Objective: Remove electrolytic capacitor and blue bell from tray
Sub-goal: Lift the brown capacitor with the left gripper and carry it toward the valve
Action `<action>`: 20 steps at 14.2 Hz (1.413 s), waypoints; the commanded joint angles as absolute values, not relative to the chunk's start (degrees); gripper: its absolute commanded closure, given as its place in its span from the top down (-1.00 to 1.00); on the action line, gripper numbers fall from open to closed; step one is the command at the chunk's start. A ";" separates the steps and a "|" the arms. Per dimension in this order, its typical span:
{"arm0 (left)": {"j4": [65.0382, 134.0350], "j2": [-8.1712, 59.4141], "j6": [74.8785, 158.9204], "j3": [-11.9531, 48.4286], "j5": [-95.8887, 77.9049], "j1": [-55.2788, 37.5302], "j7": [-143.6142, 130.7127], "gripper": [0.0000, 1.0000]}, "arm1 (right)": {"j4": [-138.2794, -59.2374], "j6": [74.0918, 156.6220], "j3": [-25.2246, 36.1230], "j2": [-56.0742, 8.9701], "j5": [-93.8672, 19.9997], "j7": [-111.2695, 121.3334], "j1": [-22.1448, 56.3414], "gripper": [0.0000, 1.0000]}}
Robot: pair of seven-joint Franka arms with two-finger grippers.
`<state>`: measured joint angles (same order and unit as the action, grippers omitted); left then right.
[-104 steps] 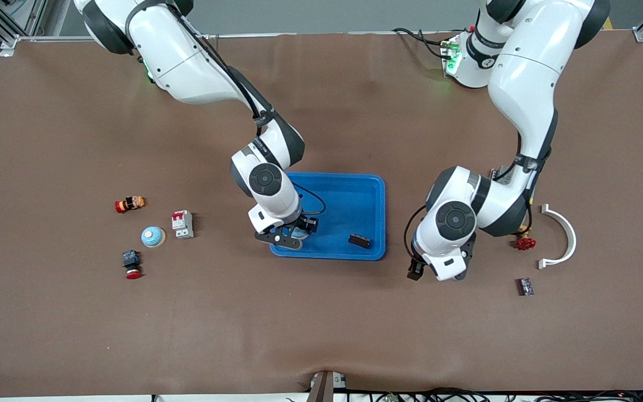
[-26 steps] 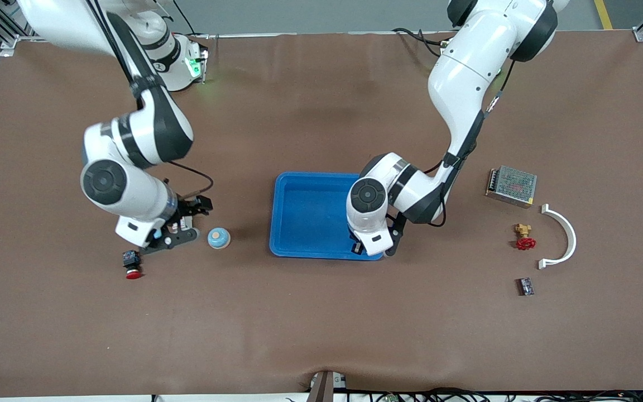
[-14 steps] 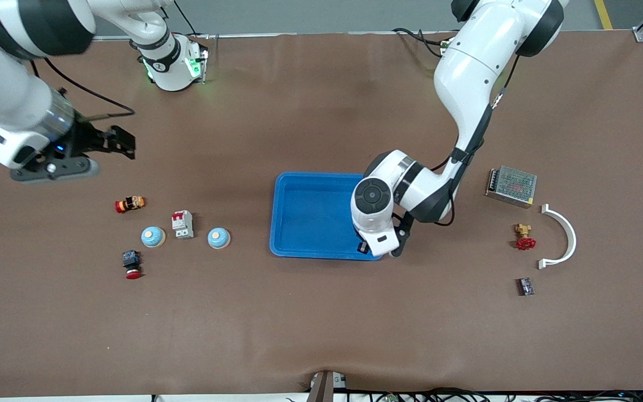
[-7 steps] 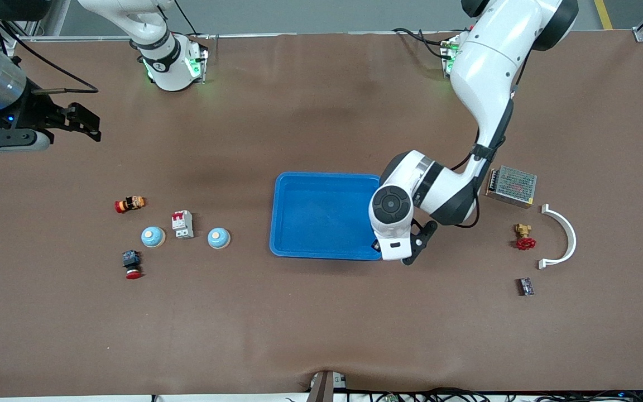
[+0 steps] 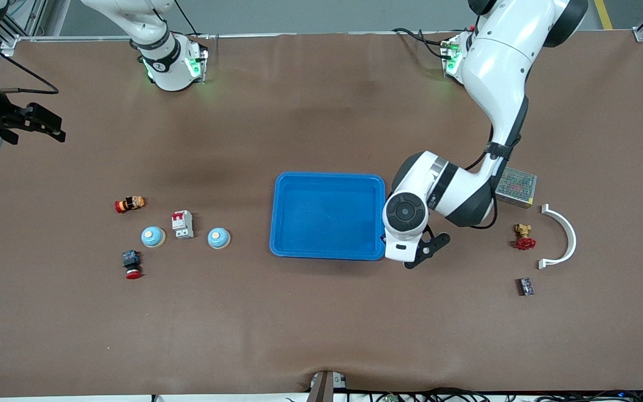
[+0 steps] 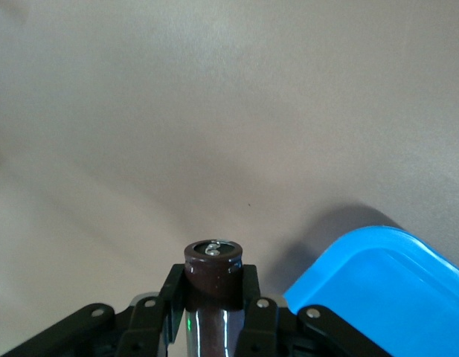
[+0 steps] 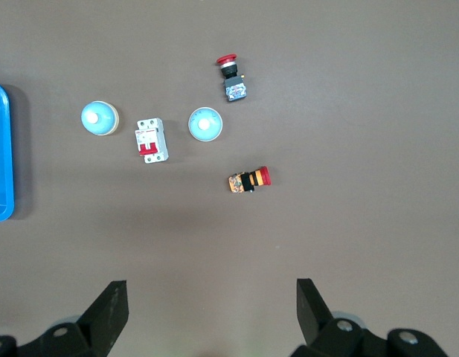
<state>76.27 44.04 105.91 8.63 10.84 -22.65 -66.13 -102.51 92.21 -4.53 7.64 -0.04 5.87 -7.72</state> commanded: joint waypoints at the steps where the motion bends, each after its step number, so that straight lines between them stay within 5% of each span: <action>1: 81.80 37.64 105.11 9.23 9.93 -19.44 -60.14 -1.00 | -102.92 92.29 -5.01 8.79 -0.35 6.07 -8.26 1.00; 12: 109.93 17.24 118.90 11.08 10.11 -2.82 -35.88 -1.00 | -97.38 91.49 -5.01 8.00 -0.26 5.71 -9.32 1.00; 20: 115.66 11.34 120.23 11.16 10.46 10.18 -13.82 -1.00 | -97.21 91.49 -4.92 8.00 -0.18 5.80 -9.49 1.00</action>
<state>112.93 14.23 119.09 10.39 10.82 6.79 -18.69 -97.80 92.17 -4.42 7.66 -0.04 5.85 -8.42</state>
